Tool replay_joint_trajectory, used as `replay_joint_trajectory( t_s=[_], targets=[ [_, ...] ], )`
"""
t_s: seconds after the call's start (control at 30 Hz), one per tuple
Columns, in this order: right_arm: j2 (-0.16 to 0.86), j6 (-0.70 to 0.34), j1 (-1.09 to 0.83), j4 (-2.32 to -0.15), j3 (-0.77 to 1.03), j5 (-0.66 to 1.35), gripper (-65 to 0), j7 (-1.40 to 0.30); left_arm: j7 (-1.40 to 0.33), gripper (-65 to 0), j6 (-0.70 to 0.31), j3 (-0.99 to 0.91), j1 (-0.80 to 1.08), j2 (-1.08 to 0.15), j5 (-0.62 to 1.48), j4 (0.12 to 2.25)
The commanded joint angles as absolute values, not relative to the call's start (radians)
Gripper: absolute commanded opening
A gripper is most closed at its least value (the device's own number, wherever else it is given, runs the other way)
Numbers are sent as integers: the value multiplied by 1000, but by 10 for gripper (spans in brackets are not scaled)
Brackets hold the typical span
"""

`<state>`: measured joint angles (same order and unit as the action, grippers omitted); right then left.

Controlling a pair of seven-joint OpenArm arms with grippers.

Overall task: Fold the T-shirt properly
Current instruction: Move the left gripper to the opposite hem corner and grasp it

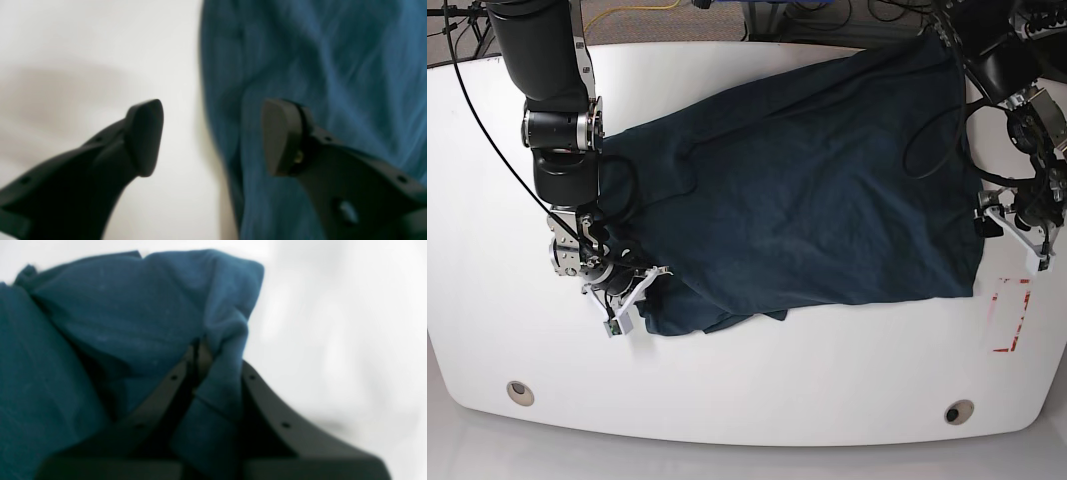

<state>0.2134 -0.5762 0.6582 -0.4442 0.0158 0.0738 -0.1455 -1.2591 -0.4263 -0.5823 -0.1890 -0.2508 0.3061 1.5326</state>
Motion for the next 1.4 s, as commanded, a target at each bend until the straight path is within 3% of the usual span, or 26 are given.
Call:
replay_joint_trajectory(
  t_s=[0.0, 0.17, 0.67, 0.83, 1.23, 1.3, 1.37],
  targets=[
    [213, -582, 679, -484, 19, 79, -645, -143, -1214, -121, -430, -587, -237, -271, 295, 1454],
    [209, -582, 665, -513, 19, 76, -645, -148, -1158, -50, -430, -562, -306, -271, 259, 1302],
    [206, -584, 636, -513, 22, 85, -645, -150, -1013, -64, -427, -378, -386, -255, 236, 1129],
    [206, -588, 622, -513, 22, 85, -645, -150, -970, -72, -354, -326, -386, -255, 242, 1082],
    [205, -588, 618, -513, 24, 85, -645, -150, -972, -81, -357, -309, -378, -217, 237, 1158],
    [205, -590, 618, -513, 24, 85, -645, -150, -972, -124, -358, -308, -378, -217, 236, 1155],
    [205, -590, 618, -513, 24, 85, -645, -150, -970, -210, -360, -308, -378, -217, 236, 1155]
  ],
)
